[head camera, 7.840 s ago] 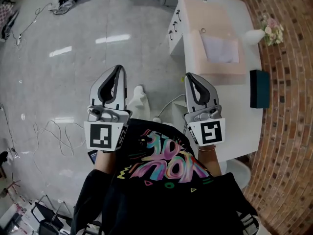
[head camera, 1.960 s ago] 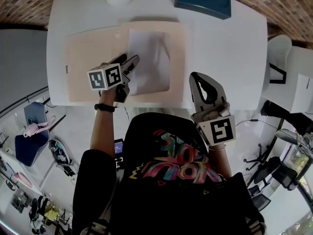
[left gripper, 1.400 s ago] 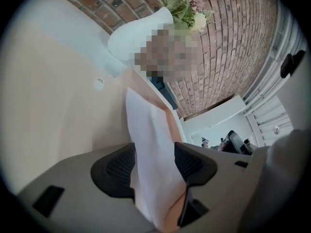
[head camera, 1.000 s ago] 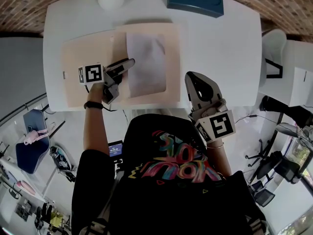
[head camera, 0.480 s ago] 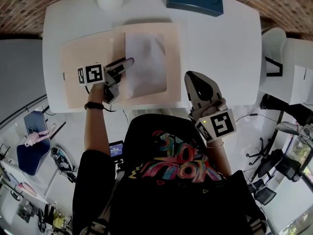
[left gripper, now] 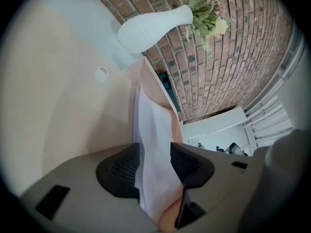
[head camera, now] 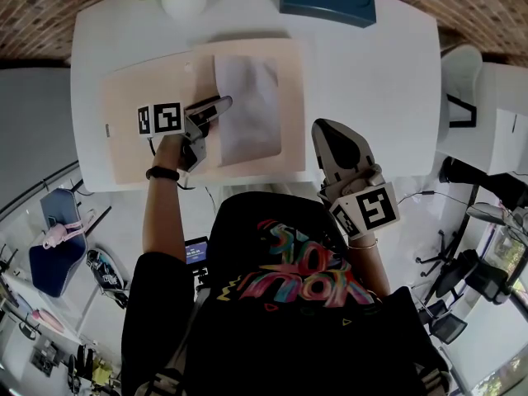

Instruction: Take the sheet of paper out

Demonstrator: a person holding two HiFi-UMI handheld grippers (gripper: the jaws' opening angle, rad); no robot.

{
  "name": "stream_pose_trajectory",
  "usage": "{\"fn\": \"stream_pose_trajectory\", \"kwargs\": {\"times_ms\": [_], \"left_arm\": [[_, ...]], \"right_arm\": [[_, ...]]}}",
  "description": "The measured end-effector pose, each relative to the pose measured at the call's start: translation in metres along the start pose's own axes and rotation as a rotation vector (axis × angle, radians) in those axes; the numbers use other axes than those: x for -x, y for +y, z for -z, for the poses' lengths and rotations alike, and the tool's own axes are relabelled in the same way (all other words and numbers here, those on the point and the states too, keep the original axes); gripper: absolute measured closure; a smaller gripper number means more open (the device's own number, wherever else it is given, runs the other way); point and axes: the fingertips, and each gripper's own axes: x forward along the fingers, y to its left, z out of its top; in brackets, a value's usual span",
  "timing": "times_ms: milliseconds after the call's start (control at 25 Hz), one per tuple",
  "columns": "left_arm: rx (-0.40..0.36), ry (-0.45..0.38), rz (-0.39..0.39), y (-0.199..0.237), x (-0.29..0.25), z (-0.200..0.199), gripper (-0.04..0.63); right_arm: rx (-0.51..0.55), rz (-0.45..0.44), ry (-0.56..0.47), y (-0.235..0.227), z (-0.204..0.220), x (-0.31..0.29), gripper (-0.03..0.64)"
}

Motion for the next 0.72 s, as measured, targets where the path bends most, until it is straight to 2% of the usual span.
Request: {"fn": "stream_pose_trajectory", "kwargs": {"times_ms": [120,240,360,520,720], "left_arm": [[0.001,-0.007,-0.071,0.008,0.000,-0.002,0.431],[-0.019,0.007,-0.147,0.014,0.001,0.002,0.453],[-0.030,0.040,-0.199,0.020,0.001,0.008,0.522],[-0.041,0.061,-0.221,0.024,0.002,0.012,0.568],[-0.052,0.071,-0.211,0.022,0.002,0.015,0.572]], "right_arm": [[0.000,0.003,-0.004,-0.001,-0.002,-0.001,0.600],[-0.002,0.007,-0.006,-0.002,-0.003,-0.001,0.600],[-0.003,0.010,0.008,-0.006,0.002,0.002,0.600],[0.002,0.006,0.029,-0.009,0.008,0.003,0.600],[-0.012,0.014,0.006,-0.011,0.000,0.000,0.600]]}}
